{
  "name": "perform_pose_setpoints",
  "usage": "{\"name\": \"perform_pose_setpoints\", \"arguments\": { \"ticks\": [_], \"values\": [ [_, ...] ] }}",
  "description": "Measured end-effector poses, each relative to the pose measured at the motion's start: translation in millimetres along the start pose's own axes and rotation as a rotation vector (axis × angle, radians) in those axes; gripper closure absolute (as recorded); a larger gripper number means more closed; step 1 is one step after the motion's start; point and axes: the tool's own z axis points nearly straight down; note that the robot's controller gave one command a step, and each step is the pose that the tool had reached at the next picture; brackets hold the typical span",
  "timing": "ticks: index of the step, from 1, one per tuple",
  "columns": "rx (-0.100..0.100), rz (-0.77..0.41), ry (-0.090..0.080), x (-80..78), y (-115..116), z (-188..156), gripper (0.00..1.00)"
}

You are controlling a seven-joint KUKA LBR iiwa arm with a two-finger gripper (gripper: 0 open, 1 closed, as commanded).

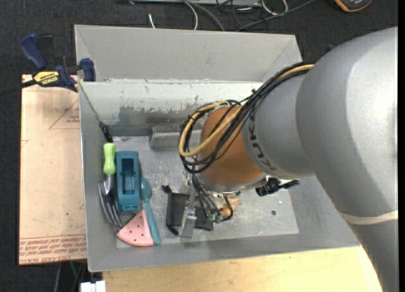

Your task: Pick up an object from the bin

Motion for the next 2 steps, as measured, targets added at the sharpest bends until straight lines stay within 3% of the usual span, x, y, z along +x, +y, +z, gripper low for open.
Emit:
{"name": "perform_pose_setpoints", "arguments": {
  "ticks": [1, 2],
  "values": [
    [-0.001, 0.005, -0.008, -20.0, -33.4, -1.4, 1.00],
    [-0.002, 0.006, -0.007, -20.0, -33.4, -1.4, 1.00]
  ]
}}
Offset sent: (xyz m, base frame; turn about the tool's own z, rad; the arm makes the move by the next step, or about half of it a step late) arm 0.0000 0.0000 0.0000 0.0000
